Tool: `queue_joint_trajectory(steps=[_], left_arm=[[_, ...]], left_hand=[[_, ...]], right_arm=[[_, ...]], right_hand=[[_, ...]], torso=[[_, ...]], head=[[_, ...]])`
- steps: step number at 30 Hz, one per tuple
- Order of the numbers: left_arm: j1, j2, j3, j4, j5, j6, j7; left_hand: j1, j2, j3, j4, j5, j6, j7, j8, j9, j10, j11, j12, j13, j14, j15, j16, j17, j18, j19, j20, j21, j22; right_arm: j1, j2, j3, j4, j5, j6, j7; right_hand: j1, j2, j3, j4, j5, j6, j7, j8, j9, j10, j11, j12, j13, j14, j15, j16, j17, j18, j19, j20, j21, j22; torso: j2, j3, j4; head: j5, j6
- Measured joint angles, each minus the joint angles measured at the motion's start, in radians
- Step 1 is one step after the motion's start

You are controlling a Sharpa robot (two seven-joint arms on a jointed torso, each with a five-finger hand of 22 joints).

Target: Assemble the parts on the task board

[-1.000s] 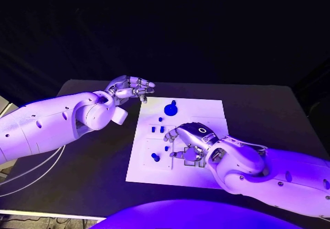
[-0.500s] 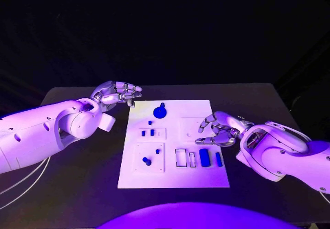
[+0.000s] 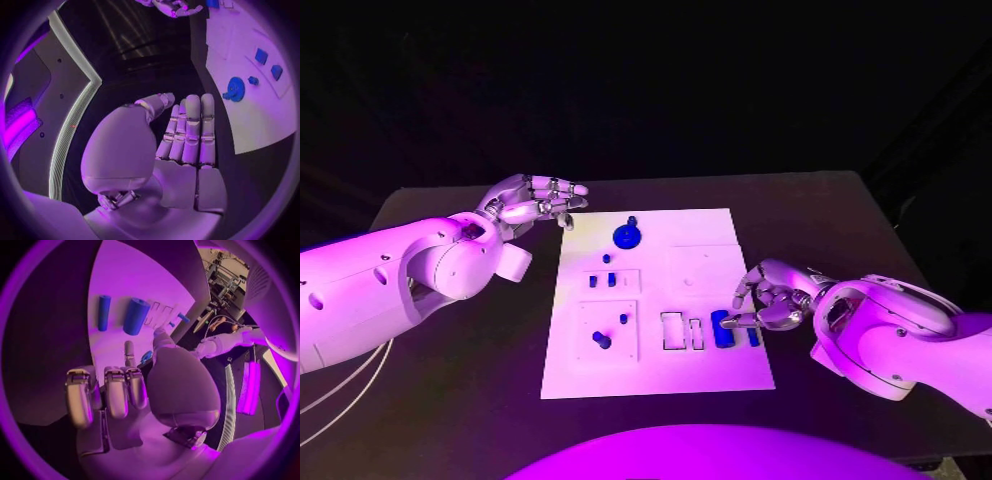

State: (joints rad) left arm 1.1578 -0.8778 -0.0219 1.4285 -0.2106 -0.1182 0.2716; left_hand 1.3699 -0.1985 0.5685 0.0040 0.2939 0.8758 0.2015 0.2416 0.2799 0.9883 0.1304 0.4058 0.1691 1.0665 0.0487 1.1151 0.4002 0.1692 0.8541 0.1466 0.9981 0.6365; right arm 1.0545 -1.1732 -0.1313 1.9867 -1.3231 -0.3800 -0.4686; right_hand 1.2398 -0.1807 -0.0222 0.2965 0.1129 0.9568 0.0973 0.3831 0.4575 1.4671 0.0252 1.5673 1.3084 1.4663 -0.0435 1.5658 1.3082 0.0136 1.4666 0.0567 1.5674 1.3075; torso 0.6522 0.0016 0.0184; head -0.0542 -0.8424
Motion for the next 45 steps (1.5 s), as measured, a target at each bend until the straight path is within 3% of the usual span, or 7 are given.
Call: queue_joint_trajectory(steps=[6,19,27,30,36,39,45], left_arm=[[-0.001,-0.003,0.0,0.001,0.001,0.0,0.0],[-0.001,-0.007,0.0,0.004,0.001,0.0,0.0],[-0.001,-0.007,0.0,0.004,0.002,0.001,0.0],[-0.001,-0.009,0.0,0.004,0.002,0.001,0.0],[-0.001,-0.011,0.0,0.004,0.003,0.001,-0.001],[-0.001,-0.011,0.0,0.004,0.003,0.001,-0.001],[-0.001,-0.011,0.0,0.004,0.004,0.001,-0.002]], left_hand=[[0.0,0.0,0.0,0.0,0.0,0.0,0.0,0.0,0.0,0.0,0.0,0.0,0.0,0.0,0.0,0.0,0.0,0.0,0.0,0.0,0.0,0.0],[0.0,0.0,0.0,0.0,0.0,0.0,0.0,0.0,-0.001,0.0,0.0,0.0,0.0,0.0,0.0,0.0,0.0,0.0,0.0,0.0,0.0,0.0],[0.0,0.0,0.0,0.0,0.0,0.0,0.0,0.0,-0.001,0.0,0.0,0.0,0.0,0.0,0.0,0.0,-0.001,0.0,0.0,0.0,0.0,0.0],[0.0,0.0,0.0,0.0,0.0,0.0,0.0,0.0,-0.001,0.0,0.0,0.0,0.0,0.0,0.0,0.0,-0.001,0.0,0.0,0.0,0.0,0.0],[0.0,0.0,0.0,0.0,0.0,0.0,0.0,0.0,-0.001,0.0,0.0,0.0,0.0,0.0,0.0,0.0,-0.001,0.0,0.0,0.0,0.0,0.0],[0.0,0.0,0.0,0.0,0.0,0.0,0.0,0.0,-0.001,0.0,0.0,0.0,0.0,0.0,0.0,0.0,-0.001,0.0,0.0,0.0,0.0,0.0],[-0.001,0.001,0.0,0.0,0.001,0.0,0.0,0.0,-0.001,0.0,0.0,0.0,0.0,0.0,0.0,0.0,-0.001,0.0,0.0,0.0,0.0,0.0]], right_arm=[[-0.027,0.028,0.0,-0.012,-0.024,0.012,-0.042],[-0.058,0.084,0.0,-0.049,-0.081,0.019,-0.11],[-0.075,0.123,0.008,-0.072,-0.118,0.01,-0.135],[-0.079,0.13,0.008,-0.074,-0.131,0.003,-0.142],[-0.083,0.134,0.007,-0.069,-0.137,-0.018,-0.145],[-0.085,0.13,0.006,-0.065,-0.13,-0.034,-0.146],[-0.085,0.112,0.003,-0.051,-0.081,-0.077,-0.146]], right_hand=[[-0.039,-0.008,-0.012,0.001,-0.052,0.005,-0.005,0.004,0.0,0.0,0.0,0.0,0.0,0.0,0.0,0.0,0.0,0.0,0.0,0.0,0.0,0.0],[-0.059,-0.002,-0.012,0.001,-0.052,0.023,-0.009,0.015,0.001,0.0,-0.007,0.0,0.0,0.0,0.0,0.0,0.0,0.0,0.0,0.001,0.0,0.0],[-0.068,0.008,-0.009,0.001,-0.048,0.044,-0.018,0.037,0.013,0.001,-0.014,0.0,0.0,0.0,-0.007,0.0,0.0,0.0,-0.001,-0.003,0.0,0.001],[-0.05,0.025,0.017,-0.002,0.0,0.05,-0.021,0.038,0.072,-0.002,-0.019,0.0,0.0,0.0,-0.014,0.0,0.0,0.0,0.0,-0.007,0.0,0.001],[0.007,0.026,0.077,-0.001,0.183,0.059,-0.031,0.034,0.067,-0.001,-0.029,0.0,0.0,0.0,-0.021,0.0,0.0,0.0,0.0,-0.014,-0.001,0.001],[0.01,0.024,0.09,0.006,0.209,0.064,-0.036,0.038,-0.004,-0.002,-0.03,0.0,-0.001,0.0,-0.021,0.0,-0.001,0.0,0.0,-0.014,-0.001,0.001],[0.011,0.025,0.122,-0.007,0.228,0.068,-0.033,0.038,-0.017,0.0,-0.036,0.0,-0.001,0.0,-0.029,0.0,-0.001,0.0,0.0,-0.021,-0.001,0.0]], torso=[[0.0,-0.0005,0.0011],[0.002,0.0,0.0006],[0.002,0.0008,0.0],[0.002,0.0009,0.0006],[0.001,0.0001,0.0003],[0.001,-0.0002,0.0],[-0.001,-0.0006,0.0]], head=[[0.0,-0.002],[0.004,-0.007],[0.005,-0.01],[0.005,-0.011],[0.005,-0.013],[0.005,-0.014],[0.005,-0.011]])
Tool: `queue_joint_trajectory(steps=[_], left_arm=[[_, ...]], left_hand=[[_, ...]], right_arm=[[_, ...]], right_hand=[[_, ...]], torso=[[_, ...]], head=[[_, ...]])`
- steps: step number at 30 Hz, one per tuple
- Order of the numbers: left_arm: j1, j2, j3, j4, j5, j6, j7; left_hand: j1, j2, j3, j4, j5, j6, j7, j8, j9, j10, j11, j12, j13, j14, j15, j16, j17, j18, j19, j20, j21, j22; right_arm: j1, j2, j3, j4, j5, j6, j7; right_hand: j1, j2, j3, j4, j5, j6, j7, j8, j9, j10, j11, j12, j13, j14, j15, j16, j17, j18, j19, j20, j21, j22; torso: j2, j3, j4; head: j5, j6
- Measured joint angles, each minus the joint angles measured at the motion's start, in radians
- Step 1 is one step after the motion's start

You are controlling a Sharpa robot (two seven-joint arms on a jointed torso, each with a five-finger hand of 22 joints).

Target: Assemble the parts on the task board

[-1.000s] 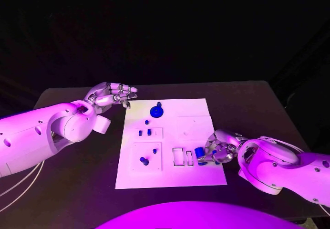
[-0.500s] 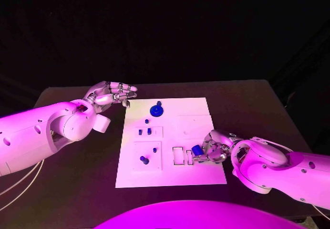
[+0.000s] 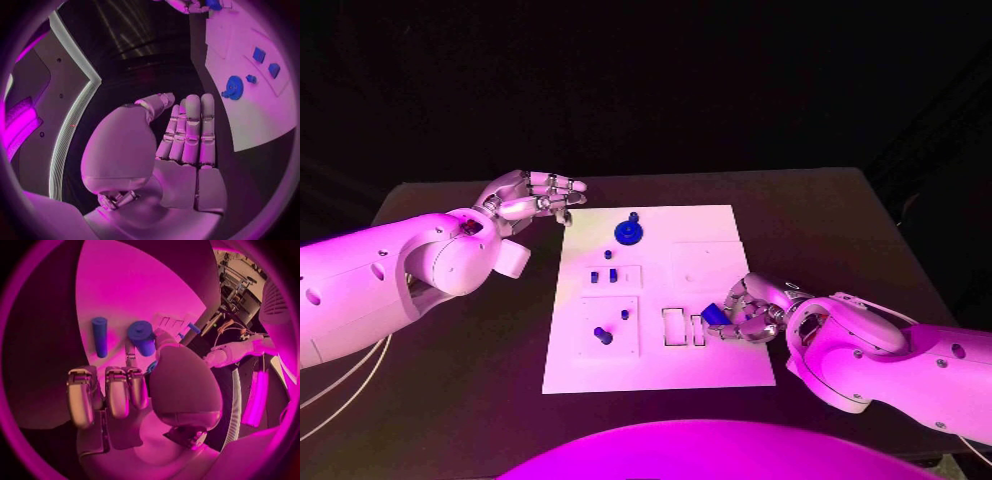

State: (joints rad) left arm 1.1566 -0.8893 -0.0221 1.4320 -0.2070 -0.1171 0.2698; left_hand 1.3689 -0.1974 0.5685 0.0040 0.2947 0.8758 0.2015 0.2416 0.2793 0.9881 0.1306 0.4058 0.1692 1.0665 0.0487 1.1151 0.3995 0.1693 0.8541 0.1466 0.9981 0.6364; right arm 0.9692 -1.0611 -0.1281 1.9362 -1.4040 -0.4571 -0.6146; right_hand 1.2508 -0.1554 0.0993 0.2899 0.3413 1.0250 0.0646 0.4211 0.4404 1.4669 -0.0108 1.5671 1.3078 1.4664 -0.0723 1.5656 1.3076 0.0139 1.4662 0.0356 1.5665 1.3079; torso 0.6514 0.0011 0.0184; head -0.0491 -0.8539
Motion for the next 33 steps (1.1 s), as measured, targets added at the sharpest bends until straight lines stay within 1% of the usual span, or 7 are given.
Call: queue_joint_trajectory(steps=[6,10,12,18,23,24,33], left_arm=[[0.0,0.001,0.0,-0.001,0.001,0.0,0.0],[0.0,0.003,0.0,-0.001,0.001,0.0,0.0],[0.0,0.004,0.0,-0.001,0.001,0.0,0.0],[0.0,0.005,0.0,0.0,0.002,0.0,0.0],[0.0,0.005,-0.001,0.0,0.003,0.0,-0.001],[0.0,0.005,-0.001,0.0,0.003,0.0,-0.001],[0.0,0.004,-0.001,0.0,0.003,0.0,-0.003]], left_hand=[[-0.004,0.004,0.0,0.0,0.004,0.0,0.0,0.0,-0.001,-0.002,0.002,0.0,0.0,0.0,0.0,0.0,0.0,0.0,0.0,0.0,0.0,-0.001],[-0.004,0.004,0.0,0.0,0.004,0.0,0.0,0.0,-0.001,-0.002,0.002,0.0,0.0,0.0,0.0,0.0,0.0,0.0,0.0,0.0,0.0,-0.001],[-0.004,0.004,0.0,0.0,0.004,0.0,0.0,0.0,-0.001,-0.002,0.002,0.0,0.0,0.0,0.0,0.0,0.0,0.0,0.0,0.0,0.0,-0.001],[-0.004,0.004,0.0,0.0,0.004,0.0,0.0,0.0,-0.001,-0.002,0.002,0.0,0.0,0.0,0.0,0.0,0.0,0.0,0.0,0.0,0.0,-0.001],[-0.004,0.004,0.0,0.0,0.004,0.0,0.0,0.0,-0.001,-0.002,0.002,0.004,0.0,0.0,0.0,0.0,0.0,0.0,0.0,0.0,0.0,-0.001],[-0.004,0.004,0.0,0.0,0.004,0.0,0.0,0.0,-0.001,-0.002,0.002,0.004,0.0,0.0,0.0,0.0,0.0,0.0,0.0,0.0,0.0,-0.001],[-0.004,0.004,0.0,0.0,0.004,0.0,0.0,0.0,-0.001,-0.002,0.002,0.004,0.0,0.0,0.0,0.0,0.0,0.0,0.0,0.0,0.0,-0.001]], right_arm=[[0.038,-0.014,0.002,0.026,0.084,-0.033,0.002],[0.059,-0.009,0.003,0.045,0.147,-0.045,0.008],[0.064,0.002,0.003,0.048,0.178,-0.045,0.012],[0.065,0.049,-0.001,0.036,0.243,-0.034,0.02],[0.056,0.085,-0.003,0.019,0.268,-0.024,0.021],[0.055,0.09,-0.003,0.016,0.271,-0.023,0.021],[0.052,0.116,-0.004,-0.005,0.273,-0.01,0.013]], right_hand=[[0.011,-0.011,0.013,0.0,0.015,0.0,0.0,0.001,0.0,0.0,0.0,0.0,0.0,0.0,0.0,0.0,0.0,0.0,0.0,0.0,0.0,0.0],[0.009,-0.009,0.016,0.003,0.015,0.0,0.0,0.001,0.0,0.0,0.0,0.0,0.0,0.0,0.0,0.0,0.0,0.0,0.0,0.0,0.0,0.0],[-0.002,0.002,0.016,0.003,0.015,0.001,0.001,0.001,0.0,0.0,0.0,0.0,0.0,0.0,0.0,0.0,0.0,0.0,0.0,0.0,0.0,0.0],[-0.024,0.023,0.016,0.003,-0.008,0.004,0.004,0.001,0.0,0.0,0.0,0.0,0.0,0.0,0.0,0.0,0.0,0.0,0.0,0.0,0.0,0.0],[-0.068,0.023,0.007,0.005,-0.044,0.004,0.004,0.003,0.004,0.0,0.0,0.0,0.0,0.0,0.0,0.0,0.0,0.0,0.0,0.0,0.0,0.0],[-0.073,0.022,0.003,0.005,-0.048,0.005,0.005,0.013,0.004,0.0,0.0,0.0,0.0,0.0,0.0,0.0,0.0,0.0,0.0,0.0,0.0,0.0],[-0.088,0.024,0.003,0.004,-0.053,0.006,0.005,0.018,0.021,0.0,0.0,0.0,0.0,0.0,0.0,0.0,0.0,0.0,0.0,0.0,0.0,0.0]], torso=[[0.0,-0.0005,-0.0004],[0.0,-0.0006,-0.0001],[0.0,-0.0009,0.0006],[0.0,-0.0015,0.0012],[0.001,-0.0019,0.0012],[0.001,-0.0019,0.0012],[0.002,-0.001,0.0012]], head=[[-0.001,0.002],[-0.002,0.004],[-0.003,0.004],[-0.002,0.003],[0.0,0.002],[0.001,0.002],[0.007,0.0]])
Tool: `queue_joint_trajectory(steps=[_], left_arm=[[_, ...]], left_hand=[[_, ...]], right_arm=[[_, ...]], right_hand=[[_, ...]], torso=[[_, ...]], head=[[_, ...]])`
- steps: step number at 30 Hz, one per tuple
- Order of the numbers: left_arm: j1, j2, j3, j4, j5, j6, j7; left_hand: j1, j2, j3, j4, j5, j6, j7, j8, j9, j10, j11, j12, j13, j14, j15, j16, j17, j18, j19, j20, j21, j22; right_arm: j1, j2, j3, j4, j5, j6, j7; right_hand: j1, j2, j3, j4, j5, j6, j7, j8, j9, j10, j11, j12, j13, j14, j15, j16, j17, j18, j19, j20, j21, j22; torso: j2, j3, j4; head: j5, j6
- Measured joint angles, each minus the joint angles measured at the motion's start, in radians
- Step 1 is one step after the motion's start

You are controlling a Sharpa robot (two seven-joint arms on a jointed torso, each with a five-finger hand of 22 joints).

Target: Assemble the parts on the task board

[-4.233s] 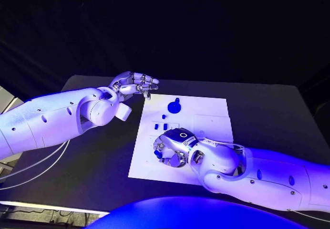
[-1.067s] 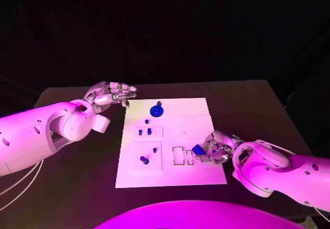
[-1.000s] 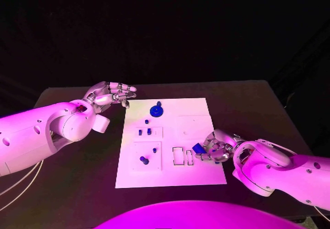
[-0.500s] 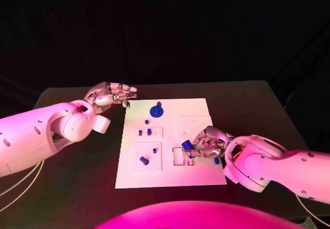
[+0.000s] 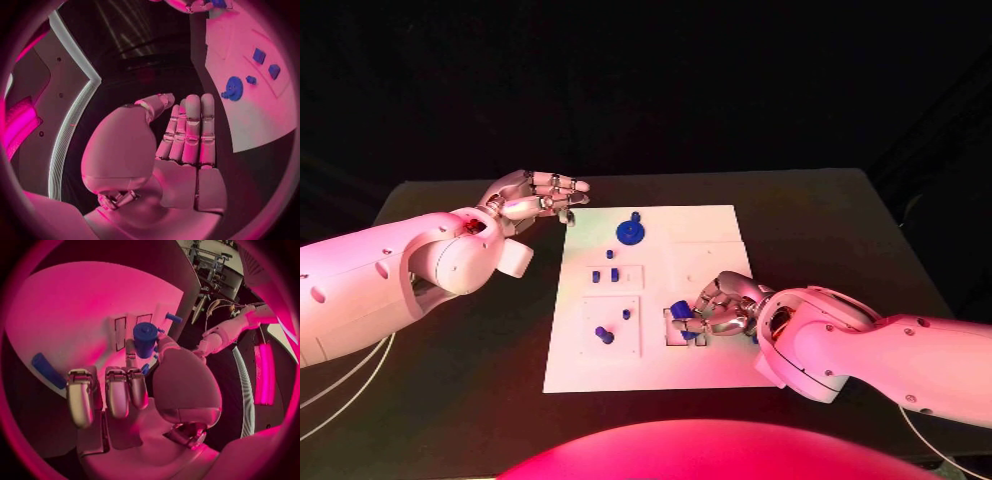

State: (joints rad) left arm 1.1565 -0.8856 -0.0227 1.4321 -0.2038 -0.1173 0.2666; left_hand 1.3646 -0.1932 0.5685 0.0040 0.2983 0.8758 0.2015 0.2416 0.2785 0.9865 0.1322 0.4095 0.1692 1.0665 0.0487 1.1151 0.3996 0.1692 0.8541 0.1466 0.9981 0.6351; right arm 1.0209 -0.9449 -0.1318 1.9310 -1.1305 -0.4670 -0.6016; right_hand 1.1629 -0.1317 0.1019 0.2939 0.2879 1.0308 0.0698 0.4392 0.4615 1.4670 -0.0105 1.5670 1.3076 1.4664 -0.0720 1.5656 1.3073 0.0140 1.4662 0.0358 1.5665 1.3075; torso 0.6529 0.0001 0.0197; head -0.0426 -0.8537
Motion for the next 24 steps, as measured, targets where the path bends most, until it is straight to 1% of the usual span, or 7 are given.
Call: queue_joint_trajectory(steps=[5,14,15,16,20,23,24], left_arm=[[0.0,0.0,0.0,0.0,0.0,0.0,-0.001],[0.0,0.001,0.0,-0.001,0.0,0.0,-0.002],[0.0,0.001,0.0,-0.001,0.0,0.0,-0.002],[0.0,0.001,0.0,-0.001,0.0,0.0,-0.002],[0.0,0.0,0.0,-0.001,0.0,0.0,-0.003],[0.0,0.0,0.0,-0.001,0.0,0.0,-0.004],[0.0,0.0,0.0,-0.001,0.0,0.0,-0.004]], left_hand=[[0.0,0.0,0.0,0.0,0.0,0.0,0.0,0.0,0.0,0.0,0.0,0.0,0.0,0.0,0.0,0.0,0.0,0.0,0.0,0.0,0.0,0.0],[0.0,0.0,0.0,0.0,0.0,0.0,0.0,0.0,0.0,0.0,0.0,0.0,0.0,0.0,0.0,0.0,0.0,0.0,0.0,0.0,-0.004,-0.002],[0.0,0.0,0.0,0.0,0.0,0.0,0.0,0.0,0.0,0.0,0.0,0.0,0.0,0.0,0.0,0.0,0.0,0.0,0.0,0.0,-0.004,-0.001],[0.0,0.0,0.0,0.0,0.0,0.0,0.0,0.0,0.0,0.0,0.0,0.0,0.0,0.0,0.0,0.0,0.0,0.0,0.0,0.0,-0.004,-0.002],[0.0,0.0,0.0,0.0,0.0,0.0,0.0,0.0,0.0,0.0,0.0,0.0,0.0,0.0,0.0,0.0,0.0,0.0,0.0,0.0,-0.004,-0.002],[0.0,0.0,0.0,0.0,0.0,0.0,0.0,0.0,0.0,0.0,0.0,0.0,0.0,0.0,0.0,0.0,0.0,0.0,0.0,0.0,-0.004,-0.002],[0.0,0.0,0.0,0.0,0.0,0.0,0.0,0.0,0.0,0.0,0.0,0.0,0.0,0.0,0.0,0.0,0.0,0.0,0.0,0.0,-0.004,-0.001]], right_arm=[[0.0,0.005,0.0,-0.002,-0.003,0.01,-0.005],[-0.001,0.011,0.0,-0.002,-0.014,0.022,-0.01],[-0.001,0.012,0.0,-0.003,-0.016,0.023,-0.01],[-0.001,0.012,0.0,-0.004,-0.019,0.023,-0.011],[-0.001,0.016,0.0,-0.015,-0.029,0.025,-0.014],[0.0,0.021,0.0,-0.023,-0.039,0.025,-0.015],[0.0,0.023,0.0,-0.025,-0.042,0.025,-0.016]], right_hand=[[-0.005,-0.005,-0.005,0.0,0.0,0.0,0.0,0.0,0.005,0.0,0.0,0.0,0.0,0.0,0.0,0.0,0.0,0.0,0.0,0.0,0.0,0.0],[-0.005,-0.005,-0.01,-0.001,-0.01,0.001,0.0,0.0,0.005,0.0,0.0,0.0,0.0,0.0,0.0,0.0,0.001,0.0,0.0,0.0,0.0,0.0],[-0.01,-0.01,-0.011,0.0,-0.01,0.001,-0.001,0.0,0.005,0.0,0.0,0.0,0.0,0.0,0.0,0.0,0.001,0.0,0.0,0.0,0.0,0.0],[-0.011,-0.01,-0.014,0.001,-0.014,0.005,-0.005,0.0,0.005,0.0,0.0,0.0,0.0,0.0,0.0,0.0,0.001,0.0,0.0,0.0,0.0,0.0],[-0.046,-0.017,-0.053,0.002,-0.06,0.022,-0.022,0.011,0.011,0.0,0.0,0.0,0.0,0.0,0.0,0.0,0.001,0.0,0.0,0.0,0.0,0.0],[-0.073,-0.025,-0.089,0.003,-0.11,0.023,-0.023,0.022,0.017,0.0,0.0,0.0,0.0,0.0,0.0,0.0,0.001,0.0,0.0,0.0,0.0,0.0],[-0.085,-0.035,-0.105,0.004,-0.137,0.019,-0.019,0.022,0.017,0.0,0.0,0.0,0.0,0.0,0.0,0.0,0.001,0.0,0.0,0.0,0.0,0.0]], torso=[[0.0,0.0003,-0.0012],[0.0,0.0015,-0.0016],[0.0,0.0015,-0.0015],[0.0,0.0015,-0.0014],[0.0,0.0012,-0.0012],[0.001,0.0011,-0.0008],[0.001,0.001,-0.0007]], head=[[0.002,-0.002],[0.003,-0.003],[0.003,-0.003],[0.003,-0.003],[0.003,-0.003],[0.002,-0.003],[0.002,-0.003]])
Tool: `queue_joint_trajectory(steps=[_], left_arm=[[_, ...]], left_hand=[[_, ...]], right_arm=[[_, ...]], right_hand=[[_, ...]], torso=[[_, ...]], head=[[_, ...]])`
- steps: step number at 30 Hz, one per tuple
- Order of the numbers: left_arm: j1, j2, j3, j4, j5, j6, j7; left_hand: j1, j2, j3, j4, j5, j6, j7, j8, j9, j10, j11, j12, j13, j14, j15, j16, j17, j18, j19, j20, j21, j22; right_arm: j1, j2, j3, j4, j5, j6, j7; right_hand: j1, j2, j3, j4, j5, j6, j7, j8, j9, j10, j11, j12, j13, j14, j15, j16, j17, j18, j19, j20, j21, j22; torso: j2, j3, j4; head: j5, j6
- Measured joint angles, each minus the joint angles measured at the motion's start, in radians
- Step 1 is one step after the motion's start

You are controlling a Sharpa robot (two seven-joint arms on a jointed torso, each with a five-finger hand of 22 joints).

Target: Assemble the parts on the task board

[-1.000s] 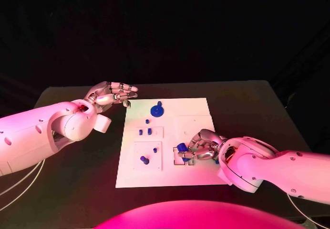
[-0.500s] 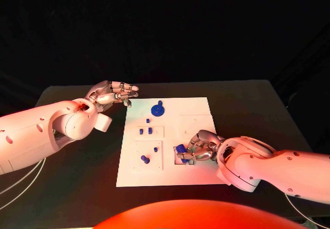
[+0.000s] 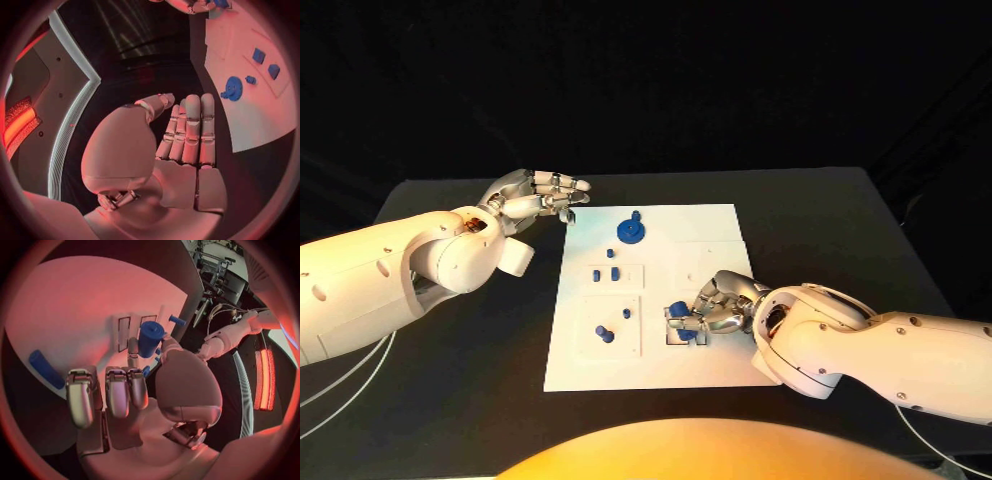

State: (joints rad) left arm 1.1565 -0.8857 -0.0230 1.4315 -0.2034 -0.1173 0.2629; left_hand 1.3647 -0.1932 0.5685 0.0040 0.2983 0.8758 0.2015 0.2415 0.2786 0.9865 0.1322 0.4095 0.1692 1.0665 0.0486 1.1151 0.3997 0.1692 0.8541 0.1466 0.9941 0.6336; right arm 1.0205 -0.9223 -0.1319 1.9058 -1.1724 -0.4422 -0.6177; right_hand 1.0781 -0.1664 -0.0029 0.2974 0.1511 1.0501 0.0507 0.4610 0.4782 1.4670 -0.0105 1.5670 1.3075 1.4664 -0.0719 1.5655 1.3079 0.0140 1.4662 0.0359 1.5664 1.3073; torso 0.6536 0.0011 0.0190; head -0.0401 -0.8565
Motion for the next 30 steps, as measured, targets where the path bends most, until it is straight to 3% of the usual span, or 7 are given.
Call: queue_joint_trajectory(steps=[3,6,10,15,20,22,30], left_arm=[[0.0,0.0,0.0,0.0,0.0,0.0,-0.001],[0.0,-0.001,0.0,0.0,0.0,0.0,-0.001],[0.0,-0.001,0.0,0.0,0.0,0.0,-0.002],[0.0,-0.001,0.0,0.0,0.0,0.0,-0.002],[0.0,-0.001,0.0,0.0,0.0,0.0,-0.003],[0.0,-0.002,0.0,0.0,0.001,0.0,-0.003],[0.0,-0.002,-0.001,-0.001,0.001,0.0,-0.003]], left_hand=[[-0.001,0.005,0.002,-0.002,0.004,0.0,0.0,0.0,-0.002,-0.003,-0.003,0.0,-0.002,0.0,0.0,-0.004,0.0,0.0,0.0,0.0,0.0,0.0],[0.004,0.009,0.007,-0.007,0.004,0.0,0.0,0.0,-0.002,-0.004,-0.004,0.004,-0.002,0.0,0.0,-0.004,-0.001,0.0,0.0,0.0,0.0,0.0],[0.004,0.009,0.007,-0.007,0.004,0.0,0.0,0.0,-0.002,-0.004,-0.004,0.004,-0.002,0.0,0.0,-0.004,-0.001,0.0,0.0,0.0,0.0,0.0],[0.004,0.009,0.007,-0.007,0.004,0.0,0.0,0.0,-0.002,-0.004,-0.004,0.004,-0.002,0.0,0.0,-0.004,-0.001,0.0,0.0,0.0,0.0,0.0],[0.004,0.009,0.007,-0.007,0.004,0.0,0.0,0.0,-0.002,-0.004,-0.004,0.004,-0.002,0.0,0.0,-0.004,-0.001,0.0,0.0,0.0,0.0,0.0],[0.004,0.009,0.007,-0.007,0.004,0.0,0.0,0.0,-0.002,-0.004,-0.004,0.004,-0.002,0.0,0.0,-0.004,-0.001,0.0,0.0,0.0,0.0,0.0],[0.004,0.009,0.007,-0.007,0.004,0.0,0.0,0.0,-0.002,-0.004,-0.004,0.004,-0.002,0.0,0.0,-0.004,-0.001,0.0,0.0,0.0,0.0,0.0]], right_arm=[[0.0,0.004,0.0,-0.005,-0.012,0.0,-0.002],[0.0,0.008,0.0,-0.005,-0.022,0.001,-0.004],[0.0,0.009,0.0,-0.005,-0.04,0.002,-0.006],[0.0,0.004,0.0,0.003,-0.062,0.0,-0.007],[0.0,-0.01,0.0,0.017,-0.083,-0.001,-0.004],[0.0,-0.016,0.0,0.024,-0.089,-0.001,0.0],[-0.005,-0.026,0.0,0.039,-0.108,0.018,0.018]], right_hand=[[-0.041,-0.02,-0.042,0.001,-0.066,-0.01,0.009,-0.001,0.0,0.0,0.0,-0.011,0.0,0.0,0.0,0.0,0.0,0.0,0.0,0.0,0.0,0.001],[-0.057,-0.015,-0.128,0.002,-0.074,-0.023,0.011,-0.006,0.0,0.0,0.0,-0.018,0.0,0.0,0.0,0.0,0.0,0.0,0.0,0.0,0.0,0.001],[-0.057,-0.015,-0.157,0.002,-0.082,-0.026,0.015,-0.006,0.0,0.0,0.0,-0.026,0.0,0.0,0.0,0.0,0.0,0.0,0.0,0.0,0.0,0.001],[-0.05,-0.01,-0.155,0.002,-0.079,-0.026,0.015,-0.01,0.0,0.0,0.0,-0.026,0.0,0.0,0.0,0.0,0.0,0.0,0.0,0.0,0.0,0.001],[0.051,0.02,-0.117,-0.002,-0.018,-0.026,0.015,-0.01,0.0,0.0,0.0,-0.026,0.0,0.0,0.0,0.0,0.0,0.0,0.0,0.0,0.0,0.001],[0.089,0.02,-0.103,-0.003,-0.008,-0.026,0.015,-0.01,0.0,0.0,0.0,-0.026,0.0,0.0,0.0,0.0,0.0,0.0,0.0,0.0,0.0,0.001],[0.213,-0.007,-0.022,-0.005,-0.071,-0.021,0.01,-0.01,-0.001,0.0,0.0,-0.026,0.0,0.0,0.0,0.0,0.0,0.0,0.0,0.0,0.0,0.0]], torso=[[0.0,0.0001,0.0],[0.0,0.0,0.0],[0.0,0.0,-0.0006],[0.0,0.0006,-0.0012],[-0.001,0.0012,-0.0016],[-0.001,0.0012,-0.0015],[-0.001,0.0009,-0.0015]], head=[[0.001,0.0],[0.002,0.0],[0.002,-0.001],[0.002,-0.002],[0.001,-0.002],[0.001,-0.002],[0.002,-0.002]])
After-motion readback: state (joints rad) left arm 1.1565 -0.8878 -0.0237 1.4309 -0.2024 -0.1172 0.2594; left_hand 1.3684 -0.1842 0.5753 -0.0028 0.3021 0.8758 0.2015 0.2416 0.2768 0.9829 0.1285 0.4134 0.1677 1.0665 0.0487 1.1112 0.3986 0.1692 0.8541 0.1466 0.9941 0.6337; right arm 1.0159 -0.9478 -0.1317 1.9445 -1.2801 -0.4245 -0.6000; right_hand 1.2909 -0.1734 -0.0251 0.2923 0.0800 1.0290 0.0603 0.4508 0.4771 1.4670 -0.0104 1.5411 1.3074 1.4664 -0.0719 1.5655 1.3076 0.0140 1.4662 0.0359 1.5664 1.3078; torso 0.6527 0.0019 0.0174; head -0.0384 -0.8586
